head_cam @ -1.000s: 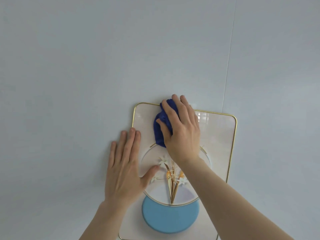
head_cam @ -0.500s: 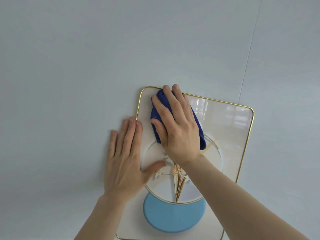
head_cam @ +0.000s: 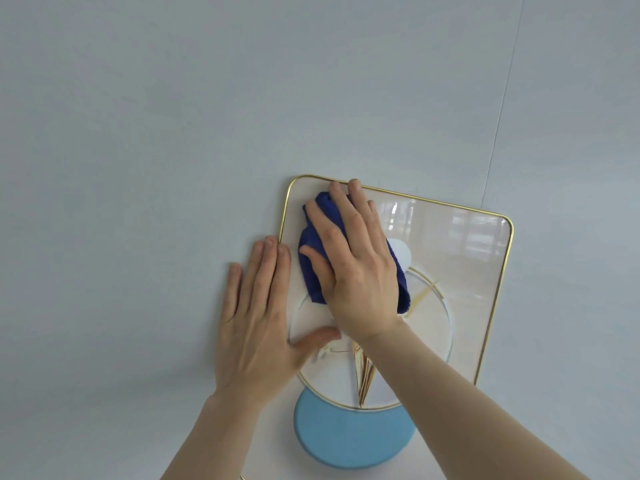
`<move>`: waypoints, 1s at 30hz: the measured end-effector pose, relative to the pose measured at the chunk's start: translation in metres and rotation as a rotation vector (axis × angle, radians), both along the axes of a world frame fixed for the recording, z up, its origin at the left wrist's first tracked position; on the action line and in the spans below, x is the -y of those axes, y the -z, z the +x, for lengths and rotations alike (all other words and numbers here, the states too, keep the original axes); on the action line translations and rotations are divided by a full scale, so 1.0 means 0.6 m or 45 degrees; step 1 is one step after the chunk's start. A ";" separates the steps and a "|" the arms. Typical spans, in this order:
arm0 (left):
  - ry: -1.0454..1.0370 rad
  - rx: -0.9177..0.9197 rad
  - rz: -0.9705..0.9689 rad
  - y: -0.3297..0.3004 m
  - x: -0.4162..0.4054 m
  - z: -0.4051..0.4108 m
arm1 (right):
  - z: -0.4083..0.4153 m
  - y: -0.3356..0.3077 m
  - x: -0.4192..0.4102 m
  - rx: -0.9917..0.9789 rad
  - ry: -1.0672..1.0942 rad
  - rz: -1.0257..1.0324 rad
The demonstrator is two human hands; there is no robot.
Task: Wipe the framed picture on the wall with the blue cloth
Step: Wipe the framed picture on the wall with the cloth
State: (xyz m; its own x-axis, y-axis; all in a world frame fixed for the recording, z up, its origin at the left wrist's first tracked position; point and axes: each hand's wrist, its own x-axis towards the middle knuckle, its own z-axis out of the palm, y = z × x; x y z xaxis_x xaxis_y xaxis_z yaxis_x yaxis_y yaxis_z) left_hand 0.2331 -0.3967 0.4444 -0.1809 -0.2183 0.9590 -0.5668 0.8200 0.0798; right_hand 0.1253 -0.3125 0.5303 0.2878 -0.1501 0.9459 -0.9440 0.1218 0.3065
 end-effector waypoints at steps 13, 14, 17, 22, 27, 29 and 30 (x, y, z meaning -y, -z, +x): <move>0.017 -0.008 0.015 -0.001 -0.003 0.000 | -0.019 0.022 -0.015 -0.235 -0.022 0.172; 0.010 0.023 0.024 -0.001 -0.004 0.003 | -0.022 0.024 -0.017 -0.257 -0.015 0.185; 0.001 0.113 0.049 0.001 -0.004 0.011 | -0.031 0.023 -0.023 -0.302 0.035 0.209; 0.023 0.118 0.073 0.002 -0.005 0.016 | -0.042 0.026 -0.037 -0.363 0.102 0.214; 0.057 0.093 0.087 0.002 -0.005 0.016 | -0.048 0.041 -0.048 -0.234 0.085 0.157; 0.063 0.089 0.092 0.002 -0.006 0.016 | -0.044 0.052 -0.046 -0.133 0.067 0.128; 0.068 0.088 0.097 0.002 -0.006 0.016 | -0.043 0.059 -0.045 -0.073 0.058 0.099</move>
